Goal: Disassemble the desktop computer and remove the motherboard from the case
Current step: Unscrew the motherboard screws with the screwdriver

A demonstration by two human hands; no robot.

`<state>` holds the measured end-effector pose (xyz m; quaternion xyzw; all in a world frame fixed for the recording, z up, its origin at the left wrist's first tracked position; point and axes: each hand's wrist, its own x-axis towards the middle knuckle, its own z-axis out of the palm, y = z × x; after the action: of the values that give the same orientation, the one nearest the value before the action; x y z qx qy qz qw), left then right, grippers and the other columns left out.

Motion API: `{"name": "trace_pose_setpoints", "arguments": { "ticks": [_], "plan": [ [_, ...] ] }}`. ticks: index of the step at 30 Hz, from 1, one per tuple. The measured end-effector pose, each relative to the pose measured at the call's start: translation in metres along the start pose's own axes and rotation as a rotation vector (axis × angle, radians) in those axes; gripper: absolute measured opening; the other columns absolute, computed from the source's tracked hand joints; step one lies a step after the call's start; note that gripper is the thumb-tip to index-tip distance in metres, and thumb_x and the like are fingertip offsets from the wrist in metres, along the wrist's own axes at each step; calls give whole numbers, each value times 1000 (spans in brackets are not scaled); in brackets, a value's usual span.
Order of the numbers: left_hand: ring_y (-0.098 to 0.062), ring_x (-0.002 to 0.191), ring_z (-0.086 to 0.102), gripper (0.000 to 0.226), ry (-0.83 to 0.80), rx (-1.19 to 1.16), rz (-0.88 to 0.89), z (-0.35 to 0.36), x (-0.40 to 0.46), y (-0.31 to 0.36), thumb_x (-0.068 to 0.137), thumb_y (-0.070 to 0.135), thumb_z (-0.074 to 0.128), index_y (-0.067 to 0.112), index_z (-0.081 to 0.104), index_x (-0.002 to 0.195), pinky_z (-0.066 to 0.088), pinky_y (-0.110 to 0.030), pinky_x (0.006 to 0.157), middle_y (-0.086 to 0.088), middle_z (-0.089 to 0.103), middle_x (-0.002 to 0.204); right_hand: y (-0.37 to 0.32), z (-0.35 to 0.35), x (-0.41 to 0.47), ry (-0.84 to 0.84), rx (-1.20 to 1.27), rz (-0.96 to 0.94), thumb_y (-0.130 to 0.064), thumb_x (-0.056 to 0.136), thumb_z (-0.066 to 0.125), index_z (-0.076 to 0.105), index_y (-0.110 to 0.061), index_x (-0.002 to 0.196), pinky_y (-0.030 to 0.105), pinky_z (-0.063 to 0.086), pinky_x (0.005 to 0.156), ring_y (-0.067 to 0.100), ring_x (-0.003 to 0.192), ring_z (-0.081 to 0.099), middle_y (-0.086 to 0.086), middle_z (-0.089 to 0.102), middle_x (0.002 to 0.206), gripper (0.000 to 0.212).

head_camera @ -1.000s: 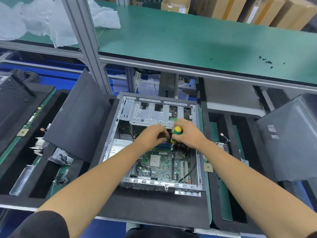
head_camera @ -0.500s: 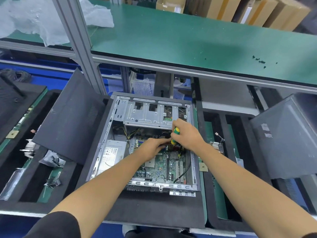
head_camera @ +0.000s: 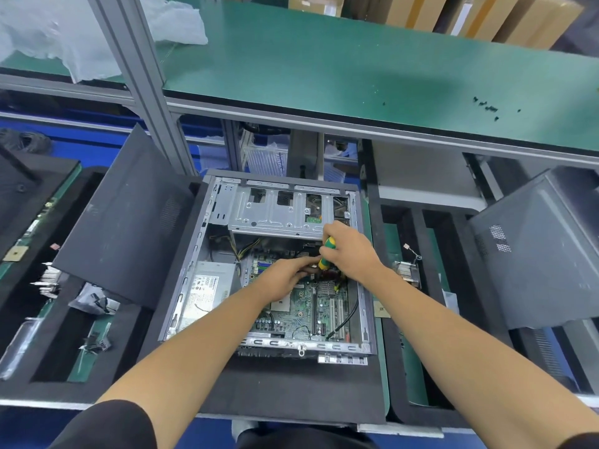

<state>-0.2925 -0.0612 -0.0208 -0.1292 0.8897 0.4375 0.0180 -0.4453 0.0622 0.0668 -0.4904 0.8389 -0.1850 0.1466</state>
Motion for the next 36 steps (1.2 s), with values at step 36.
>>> {"name": "trace_pose_setpoints", "arguments": {
  "ticks": [36],
  "plan": [
    [-4, 123, 60, 56, -8, -132, -40, 1, -1, 3, 98, -6, 51, 23, 49, 146, 50, -25, 104, 1, 68, 129, 3, 4, -1, -4, -76, -43, -30, 87, 61, 48, -23, 84, 34, 36, 61, 22, 75, 53, -5, 49, 83, 15]
  ]
}}
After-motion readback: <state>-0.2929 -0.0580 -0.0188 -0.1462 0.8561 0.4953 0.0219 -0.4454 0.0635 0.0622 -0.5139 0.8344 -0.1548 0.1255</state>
